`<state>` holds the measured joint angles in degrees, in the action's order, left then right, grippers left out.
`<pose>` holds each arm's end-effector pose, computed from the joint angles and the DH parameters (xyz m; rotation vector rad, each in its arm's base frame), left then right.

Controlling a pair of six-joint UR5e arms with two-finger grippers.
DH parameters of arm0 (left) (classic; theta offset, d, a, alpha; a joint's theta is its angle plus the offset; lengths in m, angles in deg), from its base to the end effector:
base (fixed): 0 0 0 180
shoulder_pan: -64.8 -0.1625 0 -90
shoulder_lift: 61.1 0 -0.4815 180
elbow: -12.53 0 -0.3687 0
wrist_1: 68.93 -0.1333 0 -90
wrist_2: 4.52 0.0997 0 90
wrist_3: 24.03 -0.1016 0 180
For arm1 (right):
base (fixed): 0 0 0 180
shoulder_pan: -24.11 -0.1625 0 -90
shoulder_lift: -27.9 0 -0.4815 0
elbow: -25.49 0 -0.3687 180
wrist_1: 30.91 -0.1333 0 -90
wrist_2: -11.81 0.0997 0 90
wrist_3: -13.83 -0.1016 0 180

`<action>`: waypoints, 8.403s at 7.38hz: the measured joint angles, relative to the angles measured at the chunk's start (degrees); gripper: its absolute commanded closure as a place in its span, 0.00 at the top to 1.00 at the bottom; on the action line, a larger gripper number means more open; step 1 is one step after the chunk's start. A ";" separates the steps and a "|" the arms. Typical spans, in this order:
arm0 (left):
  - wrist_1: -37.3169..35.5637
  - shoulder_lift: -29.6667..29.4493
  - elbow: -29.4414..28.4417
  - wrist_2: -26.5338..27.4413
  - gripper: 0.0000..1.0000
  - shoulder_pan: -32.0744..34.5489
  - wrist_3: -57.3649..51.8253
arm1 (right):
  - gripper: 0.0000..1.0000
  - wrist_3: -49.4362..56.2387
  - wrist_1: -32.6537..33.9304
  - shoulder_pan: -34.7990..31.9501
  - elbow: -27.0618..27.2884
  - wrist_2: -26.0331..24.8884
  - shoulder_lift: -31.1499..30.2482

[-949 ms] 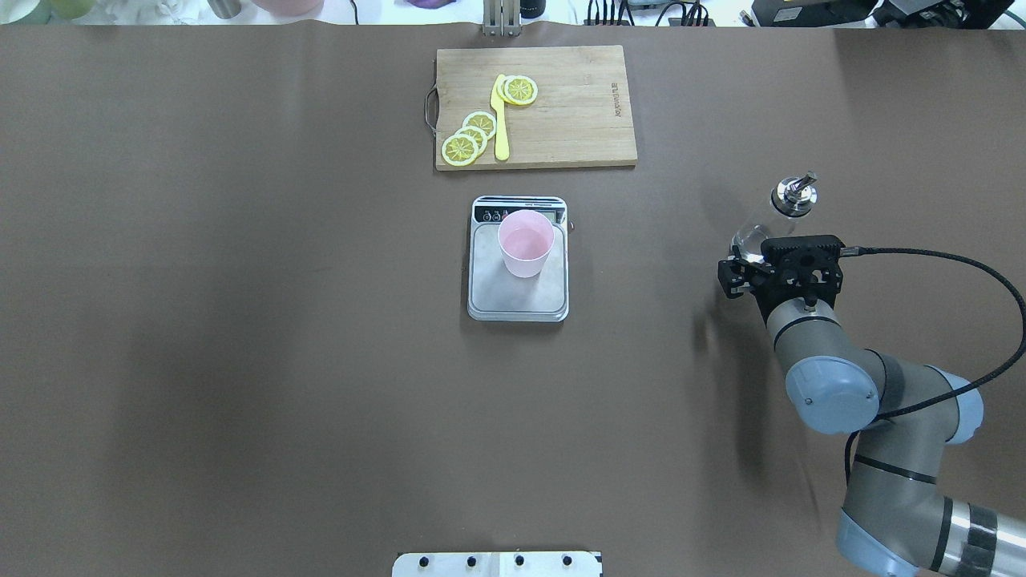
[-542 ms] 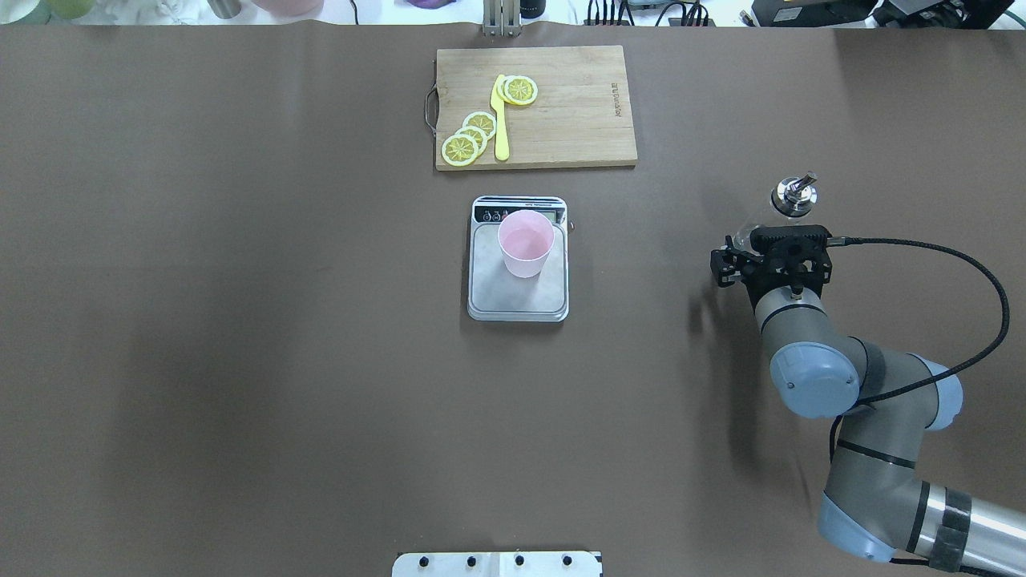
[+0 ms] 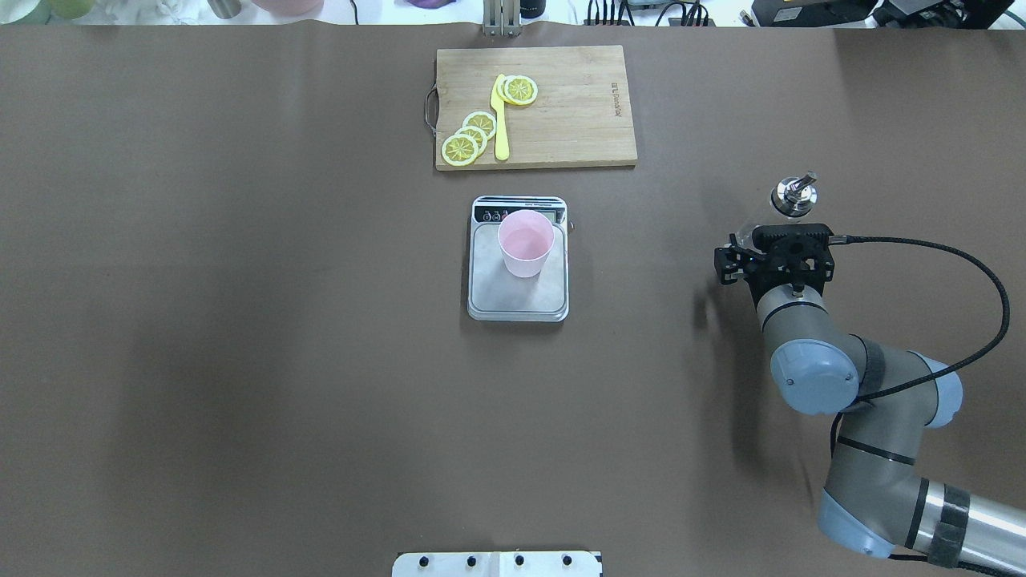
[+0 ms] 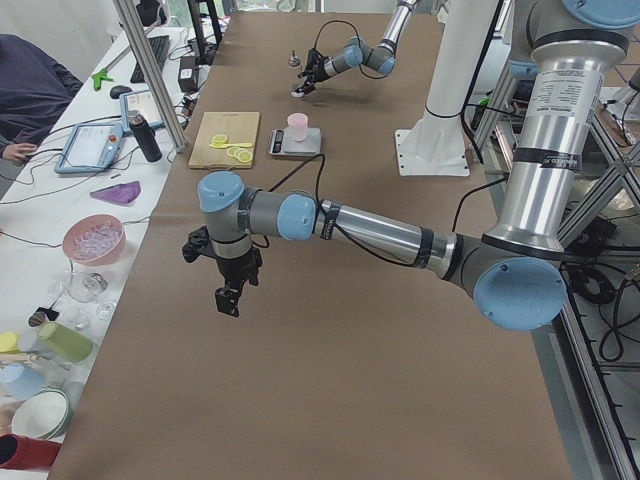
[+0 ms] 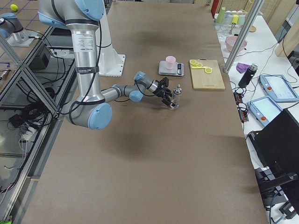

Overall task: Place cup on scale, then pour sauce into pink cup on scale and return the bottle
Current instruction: 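Lift the glass bottle upright with the right gripper, then carry the bottle with the right gripper toward the pink cup, then tilt the bottle spout down over the pink cup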

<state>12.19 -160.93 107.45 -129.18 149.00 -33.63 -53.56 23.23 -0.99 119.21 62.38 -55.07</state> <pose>-0.0199 -0.5513 0.6160 0.1197 0.6030 0.2913 -0.4111 -0.4110 0.5531 0.9104 -0.4517 0.3193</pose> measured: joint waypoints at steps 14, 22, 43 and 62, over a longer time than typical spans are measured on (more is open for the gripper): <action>0.00 0.14 -0.11 0.03 0.98 -0.01 -0.07 | 0.00 1.63 -5.16 -0.74 -0.01 0.14 0.45; 0.01 7.95 2.54 -7.06 0.98 4.68 2.32 | 0.00 10.84 -3.32 -2.03 2.43 0.01 0.90; -0.18 13.08 2.44 -7.18 0.98 4.92 2.72 | 0.00 25.77 55.65 7.30 8.24 -21.37 15.93; -0.19 15.02 1.62 -7.35 0.98 4.74 2.75 | 0.00 25.82 74.35 5.96 2.26 -36.84 24.61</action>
<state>12.00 -145.91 109.07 -136.53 153.75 -30.88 -27.74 97.58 4.97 121.47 25.54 -30.46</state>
